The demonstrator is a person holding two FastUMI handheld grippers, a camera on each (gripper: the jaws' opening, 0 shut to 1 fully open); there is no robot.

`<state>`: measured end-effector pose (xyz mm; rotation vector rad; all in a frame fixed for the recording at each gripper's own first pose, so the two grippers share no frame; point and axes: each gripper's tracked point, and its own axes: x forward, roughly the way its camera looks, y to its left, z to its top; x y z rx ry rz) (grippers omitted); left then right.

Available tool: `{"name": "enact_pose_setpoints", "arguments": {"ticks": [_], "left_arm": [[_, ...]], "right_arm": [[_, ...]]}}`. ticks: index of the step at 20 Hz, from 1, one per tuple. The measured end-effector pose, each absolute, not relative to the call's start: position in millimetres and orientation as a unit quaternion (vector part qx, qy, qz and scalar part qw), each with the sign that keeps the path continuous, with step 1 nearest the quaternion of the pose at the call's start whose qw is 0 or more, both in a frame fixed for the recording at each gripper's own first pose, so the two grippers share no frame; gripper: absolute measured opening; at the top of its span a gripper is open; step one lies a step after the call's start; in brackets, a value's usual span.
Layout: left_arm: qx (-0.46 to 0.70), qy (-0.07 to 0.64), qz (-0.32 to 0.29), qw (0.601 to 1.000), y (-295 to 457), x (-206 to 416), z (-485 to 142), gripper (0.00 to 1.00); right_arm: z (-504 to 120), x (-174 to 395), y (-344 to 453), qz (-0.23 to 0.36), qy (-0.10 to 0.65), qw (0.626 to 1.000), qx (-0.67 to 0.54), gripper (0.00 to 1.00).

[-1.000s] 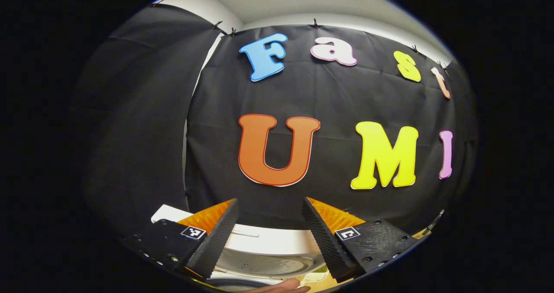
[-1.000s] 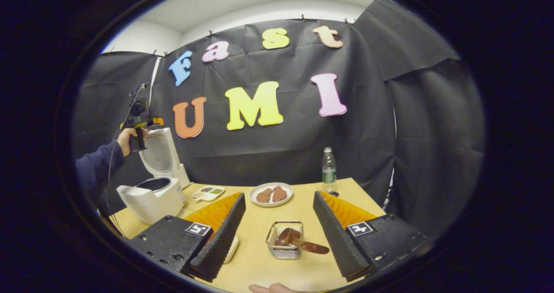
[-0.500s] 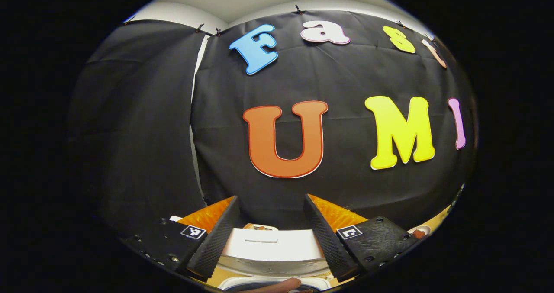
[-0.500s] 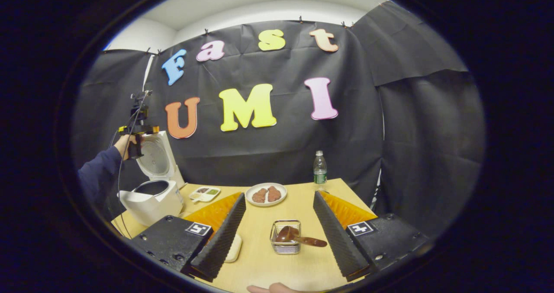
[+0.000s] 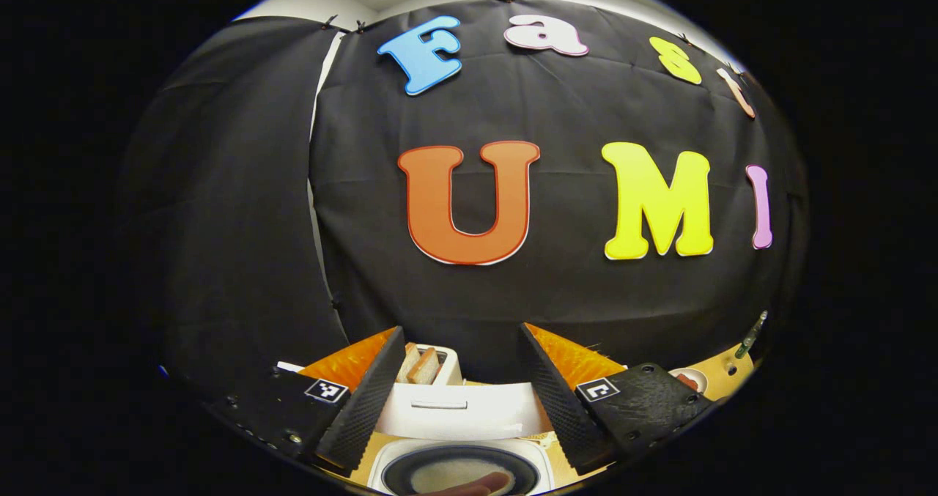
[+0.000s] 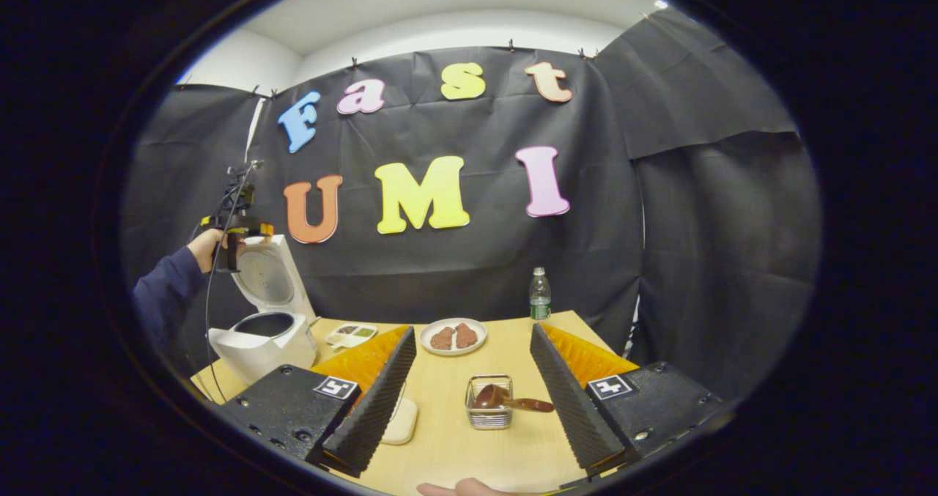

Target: Close the left gripper, press the button to open the rice cooker; take a wooden spoon from the chopstick holder with the right hand, scoop a spoonful of rice and pour it into the rice cooker, then put the wooden spoon back into the chopstick holder.

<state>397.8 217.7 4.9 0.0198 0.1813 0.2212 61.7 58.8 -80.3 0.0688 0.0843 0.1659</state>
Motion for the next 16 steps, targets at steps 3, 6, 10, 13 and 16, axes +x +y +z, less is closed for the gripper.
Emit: {"name": "enact_pose_setpoints", "arguments": {"ticks": [3,6,10,13,16], "left_arm": [[0.01,0.103,0.1,0.99,210.4,373.7,-4.5,0.97],[0.009,0.11,0.095,0.989,200.4,348.3,-19.8,0.96],[0.011,0.111,0.066,0.992,178.2,309.6,-47.0,0.95],[0.013,0.113,0.059,0.992,172.2,280.9,-69.9,0.92],[0.01,0.119,0.057,0.991,169.0,258.3,-96.8,0.93]], "right_arm": [[-78.5,51.2,58.8,0.087,0.037,0.995,0.039,0.96],[-77.2,39.8,55.5,0.085,0.03,0.995,0.044,0.96],[-83.8,34.9,41.9,0.06,0.041,0.997,0.039,1.0],[-91.7,25.5,41.0,0.056,0.052,0.996,0.036,0.98],[-98.7,12.4,44.2,0.059,0.048,0.997,0.019,0.99]]}}
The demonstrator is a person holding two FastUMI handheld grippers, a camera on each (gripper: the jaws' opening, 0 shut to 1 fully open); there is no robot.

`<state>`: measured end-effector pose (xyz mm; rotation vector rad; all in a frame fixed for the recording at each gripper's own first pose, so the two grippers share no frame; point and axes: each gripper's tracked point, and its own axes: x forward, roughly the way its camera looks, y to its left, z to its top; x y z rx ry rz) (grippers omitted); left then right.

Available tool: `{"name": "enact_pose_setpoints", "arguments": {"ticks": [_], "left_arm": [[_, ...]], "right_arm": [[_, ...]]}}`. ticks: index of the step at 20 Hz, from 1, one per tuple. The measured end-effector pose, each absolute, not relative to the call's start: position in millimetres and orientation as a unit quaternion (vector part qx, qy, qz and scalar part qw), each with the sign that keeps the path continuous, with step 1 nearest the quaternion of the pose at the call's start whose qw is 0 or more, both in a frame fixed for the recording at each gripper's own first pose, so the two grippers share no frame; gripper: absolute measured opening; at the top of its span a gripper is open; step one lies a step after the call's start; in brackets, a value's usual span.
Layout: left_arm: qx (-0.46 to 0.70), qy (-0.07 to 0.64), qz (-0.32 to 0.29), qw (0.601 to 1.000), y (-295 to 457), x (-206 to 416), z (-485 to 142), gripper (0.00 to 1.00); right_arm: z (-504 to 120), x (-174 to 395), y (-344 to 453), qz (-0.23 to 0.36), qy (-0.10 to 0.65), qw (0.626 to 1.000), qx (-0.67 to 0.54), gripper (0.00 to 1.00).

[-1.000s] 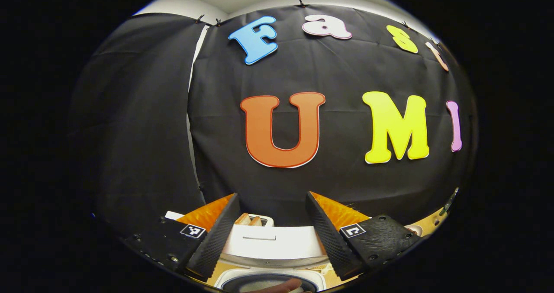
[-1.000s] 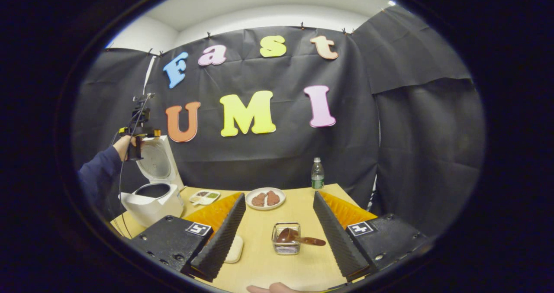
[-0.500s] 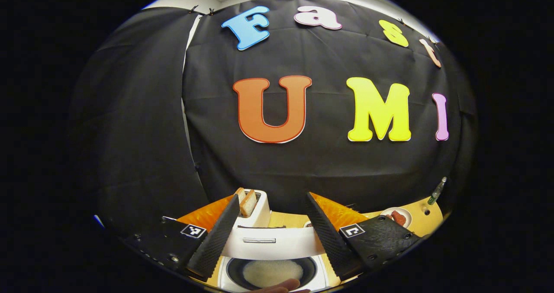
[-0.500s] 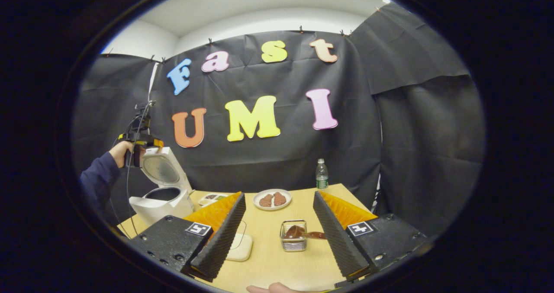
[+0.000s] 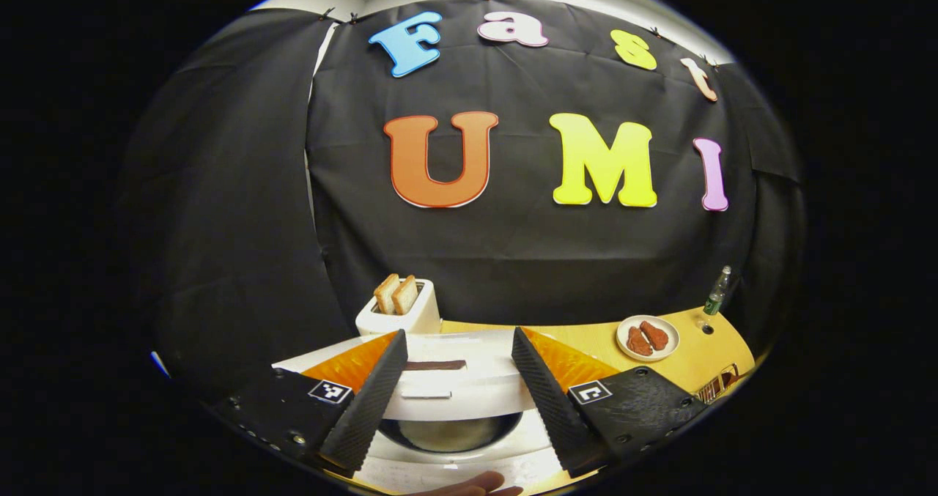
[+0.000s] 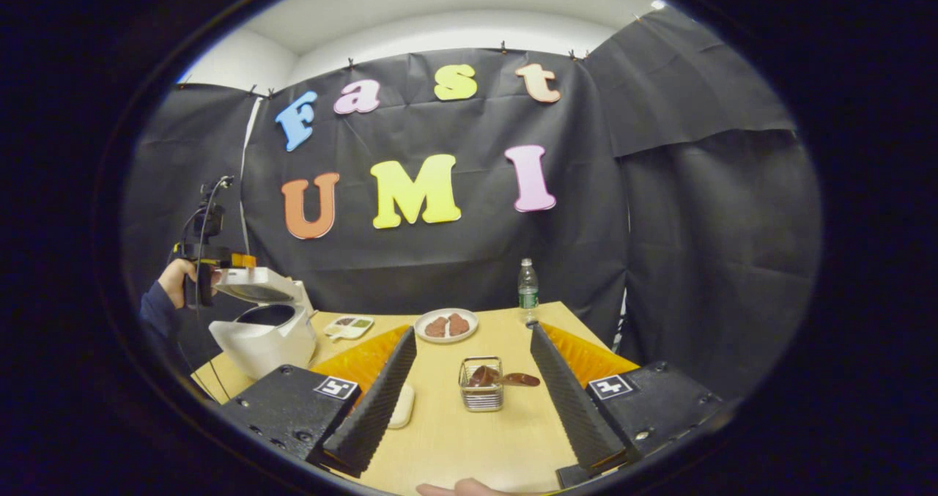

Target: Close the left gripper, press the button to open the rice cooker; take a wooden spoon from the chopstick holder with the right hand, scoop a spoonful of rice and pour it into the rice cooker, then put the wooden spoon back into the chopstick holder.

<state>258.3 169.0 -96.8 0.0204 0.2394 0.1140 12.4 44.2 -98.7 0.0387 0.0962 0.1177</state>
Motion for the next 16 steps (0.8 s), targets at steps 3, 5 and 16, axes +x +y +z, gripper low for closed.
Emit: {"name": "enact_pose_setpoints", "arguments": {"ticks": [3,5,16], "left_arm": [[0.013,0.133,0.056,0.989,164.9,241.6,-122.4,0.92],[0.01,0.135,0.056,0.989,162.5,233.3,-130.6,0.92],[0.014,0.166,0.065,0.984,155.9,204.0,-169.5,0.94]], "right_arm": [[-102.7,2.0,44.2,0.053,0.043,0.998,0.003,0.97],[-100.5,-6.2,44.3,0.051,0.034,0.998,-0.005,0.96],[-114.3,-26.9,33.0,0.066,0.035,0.997,0.008,1.0]]}}
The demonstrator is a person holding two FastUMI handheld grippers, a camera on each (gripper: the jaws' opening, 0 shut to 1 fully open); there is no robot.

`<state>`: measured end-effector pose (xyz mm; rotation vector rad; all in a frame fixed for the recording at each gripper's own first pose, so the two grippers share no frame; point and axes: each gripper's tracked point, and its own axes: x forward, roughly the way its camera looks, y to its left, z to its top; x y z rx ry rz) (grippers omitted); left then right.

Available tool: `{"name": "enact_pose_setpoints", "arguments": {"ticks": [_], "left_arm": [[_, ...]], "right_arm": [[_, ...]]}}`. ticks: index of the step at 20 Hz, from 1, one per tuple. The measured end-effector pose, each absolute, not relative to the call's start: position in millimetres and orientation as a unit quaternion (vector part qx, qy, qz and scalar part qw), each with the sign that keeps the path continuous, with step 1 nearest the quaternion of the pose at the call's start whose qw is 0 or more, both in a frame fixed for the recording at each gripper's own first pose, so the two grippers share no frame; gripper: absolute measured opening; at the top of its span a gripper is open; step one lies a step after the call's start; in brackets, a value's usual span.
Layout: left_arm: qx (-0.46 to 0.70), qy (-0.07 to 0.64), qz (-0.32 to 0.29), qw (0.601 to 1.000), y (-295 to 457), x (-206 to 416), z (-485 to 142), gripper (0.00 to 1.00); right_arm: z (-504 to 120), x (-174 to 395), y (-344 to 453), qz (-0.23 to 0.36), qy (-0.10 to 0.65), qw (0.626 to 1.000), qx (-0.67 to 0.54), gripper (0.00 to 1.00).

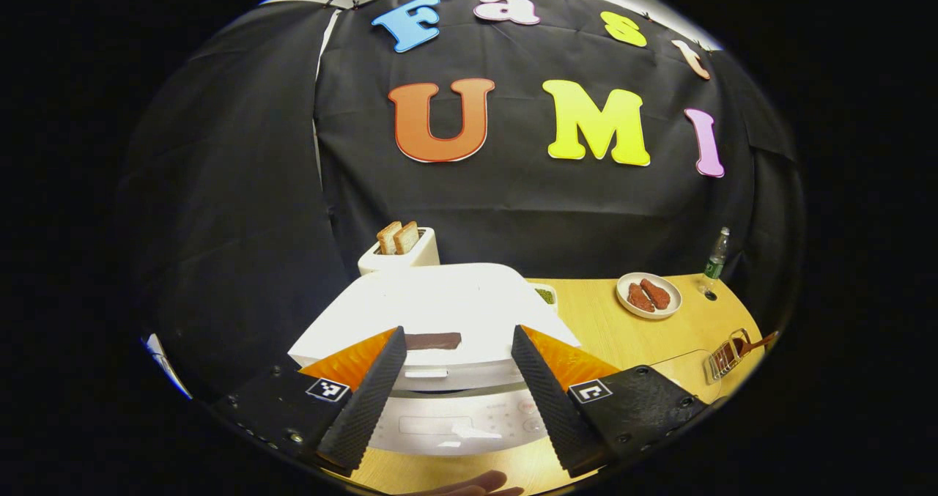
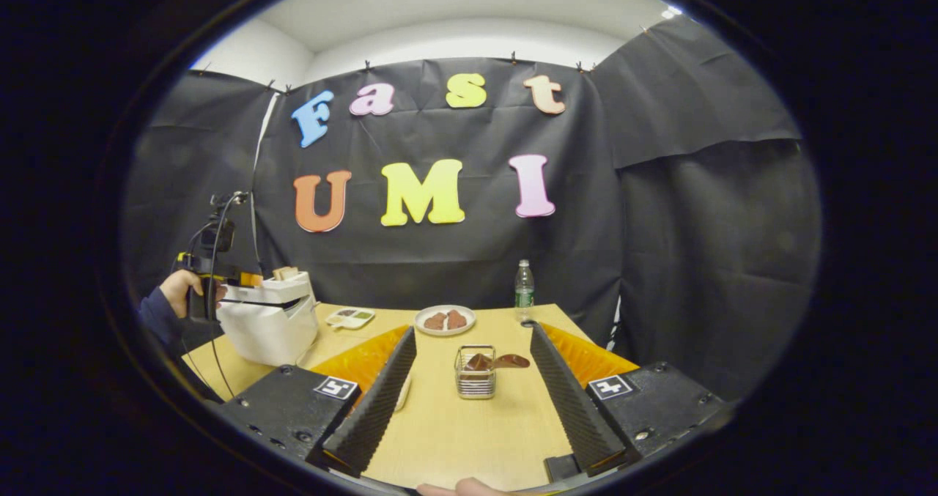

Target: Close the left gripper, press the button to open the rice cooker; take a wooden spoon from the chopstick holder with the right hand, scoop a spoonful of rice and pour it into the rice cooker, then put the wooden spoon back into the chopstick holder.

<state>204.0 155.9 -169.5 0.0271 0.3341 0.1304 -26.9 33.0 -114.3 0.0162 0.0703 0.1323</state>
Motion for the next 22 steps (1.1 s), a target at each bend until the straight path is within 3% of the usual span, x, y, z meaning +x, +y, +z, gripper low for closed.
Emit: {"name": "enact_pose_setpoints", "arguments": {"ticks": [6,14,22], "left_arm": [[0.015,0.189,0.064,0.98,155.6,197.2,-201.9,0.94],[0.049,0.162,0.073,0.983,156.5,186.5,-208.7,0.96],[0.0,0.151,0.068,0.986,159.4,187.2,-212.9,0.97]], "right_arm": [[-132.0,-30.1,26.2,0.07,0.05,0.996,0.029,1.0],[-140.7,-23.8,32.0,0.08,0.055,0.995,0.027,1.0],[-145.6,-19.0,47.8,0.095,0.067,0.993,0.029,0.97]]}}
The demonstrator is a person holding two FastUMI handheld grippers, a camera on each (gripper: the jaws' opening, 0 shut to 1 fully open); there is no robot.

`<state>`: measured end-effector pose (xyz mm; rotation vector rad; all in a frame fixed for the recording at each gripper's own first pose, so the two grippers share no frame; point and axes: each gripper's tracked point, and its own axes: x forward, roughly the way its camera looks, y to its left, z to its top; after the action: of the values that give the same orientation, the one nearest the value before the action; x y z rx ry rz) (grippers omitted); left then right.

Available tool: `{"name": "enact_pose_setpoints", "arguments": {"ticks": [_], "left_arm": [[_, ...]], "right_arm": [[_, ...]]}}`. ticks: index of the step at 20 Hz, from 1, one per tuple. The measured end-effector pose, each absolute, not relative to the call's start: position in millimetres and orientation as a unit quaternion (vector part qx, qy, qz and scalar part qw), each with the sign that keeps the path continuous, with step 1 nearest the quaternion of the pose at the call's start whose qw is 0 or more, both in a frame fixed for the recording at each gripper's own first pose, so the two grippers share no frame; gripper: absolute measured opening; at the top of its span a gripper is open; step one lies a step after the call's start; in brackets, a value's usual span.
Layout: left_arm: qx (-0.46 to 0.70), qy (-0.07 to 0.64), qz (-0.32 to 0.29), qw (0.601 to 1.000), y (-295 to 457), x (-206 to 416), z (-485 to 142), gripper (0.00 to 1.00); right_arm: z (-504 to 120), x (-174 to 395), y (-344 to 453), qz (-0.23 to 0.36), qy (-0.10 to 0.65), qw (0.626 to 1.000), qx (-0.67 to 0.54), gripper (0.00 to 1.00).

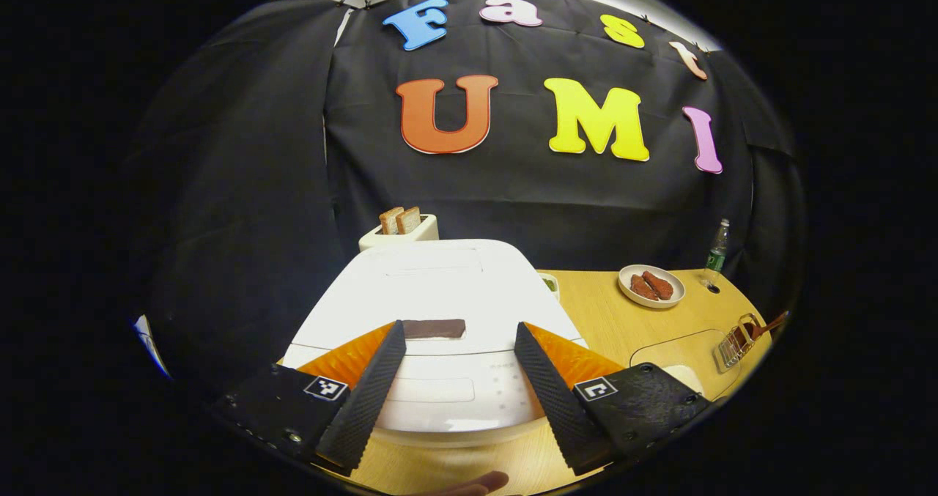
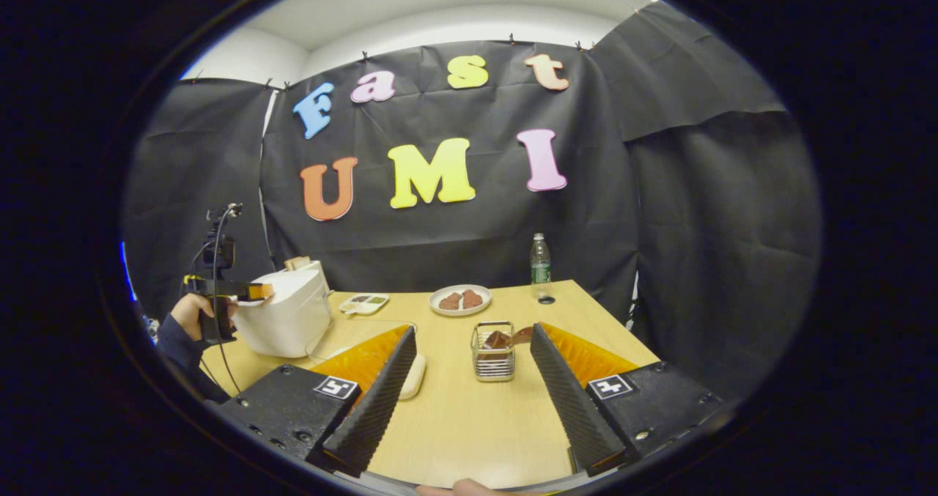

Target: Close the left gripper, press the button to open the rice cooker; take a wooden spoon from the chopstick holder with the right hand, scoop a spoonful of rice and pour it into the rice cooker, then put the wooden spoon back into the chopstick holder.

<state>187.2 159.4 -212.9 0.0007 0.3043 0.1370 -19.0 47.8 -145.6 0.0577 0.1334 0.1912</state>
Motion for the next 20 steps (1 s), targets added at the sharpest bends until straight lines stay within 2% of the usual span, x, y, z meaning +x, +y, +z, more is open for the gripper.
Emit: {"name": "enact_pose_setpoints", "arguments": {"ticks": [9,14,15,16,20], "left_arm": [[-0.019,0.148,0.07,0.986,159.4,186.6,-211.6,0.98],[-0.034,0.113,0.07,0.991,160.2,188.9,-201.5,0.96],[-0.037,0.108,0.066,0.991,160.3,189.5,-199.7,0.87],[-0.039,0.105,0.064,0.992,162.1,189.7,-198.0,0.95],[-0.052,0.088,0.052,0.993,159.6,187.0,-185.4,0.9]], "right_arm": [[-148.0,-21.2,48.7,0.104,0.075,0.991,0.035,1.0],[-143.2,-23.9,52.5,0.112,0.064,0.991,0.036,1.0],[-143.4,-23.9,54.0,0.113,0.063,0.991,0.037,1.0],[-143.4,-23.3,55.0,0.114,0.063,0.991,0.038,1.0],[-149.0,-20.9,53.3,0.11,0.067,0.991,0.036,1.0]]}}
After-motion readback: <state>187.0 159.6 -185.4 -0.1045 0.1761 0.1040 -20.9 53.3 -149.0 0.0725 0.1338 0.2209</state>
